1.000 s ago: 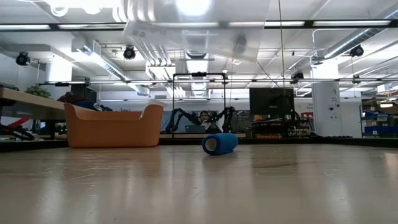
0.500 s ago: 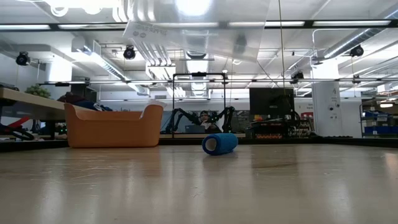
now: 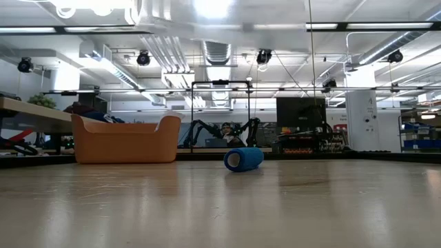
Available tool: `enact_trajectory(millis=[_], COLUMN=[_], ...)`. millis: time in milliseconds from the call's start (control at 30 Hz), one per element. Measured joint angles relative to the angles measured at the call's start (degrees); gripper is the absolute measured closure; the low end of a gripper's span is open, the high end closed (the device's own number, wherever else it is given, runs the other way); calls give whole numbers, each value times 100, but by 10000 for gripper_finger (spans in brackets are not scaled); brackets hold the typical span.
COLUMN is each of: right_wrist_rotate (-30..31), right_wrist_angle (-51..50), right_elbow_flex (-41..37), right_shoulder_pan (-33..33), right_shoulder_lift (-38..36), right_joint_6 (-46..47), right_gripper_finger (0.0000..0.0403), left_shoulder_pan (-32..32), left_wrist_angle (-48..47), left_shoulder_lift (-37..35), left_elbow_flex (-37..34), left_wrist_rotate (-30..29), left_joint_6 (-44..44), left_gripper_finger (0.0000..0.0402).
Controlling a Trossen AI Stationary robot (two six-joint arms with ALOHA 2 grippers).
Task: Roll bandage
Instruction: Open the transparent zip bag
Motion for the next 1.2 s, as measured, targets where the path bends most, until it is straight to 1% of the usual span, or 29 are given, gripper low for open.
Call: enact_trajectory(millis=[233, 367, 500, 667, 700, 767, 833, 933, 1000, 1067, 1100, 1133, 1200], right_wrist_rotate=[-88, -562, -937, -969, -969, -941, -875, -275, 183, 394, 405, 390, 273], right_wrist_angle=[594, 731, 999, 1598, 1655, 1627, 1494, 1193, 985, 907, 937, 969, 1047], right_elbow_flex=[-4, -5, -9, -9, -9, -9, -9, -9, -9, -9, -9, -9, -9], right_shoulder_pan=[-80, -78, -73, 17, 40, 62, 58, 52, 52, 48, 39, 40, 39], right_shoulder_lift=[212, 343, 352, 329, 319, 306, 282, 247, 245, 247, 245, 245, 245], right_joint_6=[-615, -1074, -1485, -2042, -2137, -2112, -1909, -1591, -1354, -1193, -1180, -1180, -1211], right_gripper_finger=[401, 401, 401, 401, 401, 401, 401, 401, 401, 401, 401, 401, 401], left_shoulder_pan=[115, 127, 127, 127, 127, 127, 127, 121, 116, 118, 120, 120, 118], left_wrist_angle=[185, 180, 19, -414, -508, -582, -512, -456, -449, -413, -411, -409, -420], left_shoulder_lift=[310, 331, 336, 336, 336, 336, 336, 336, 336, 336, 336, 336, 336], left_elbow_flex=[280, 347, 348, 348, 348, 345, 347, 437, 517, 587, 610, 620, 621], left_wrist_rotate=[-55, -203, -324, -312, -190, 276, 992, 2034, 2359, 2324, 2182, 1971, 1363], left_joint_6=[125, 125, 125, 163, 191, 221, 227, 231, 232, 232, 230, 203, 127], left_gripper_finger=[401, 401, 401, 401, 401, 401, 401, 402, 401, 401, 401, 401, 401])
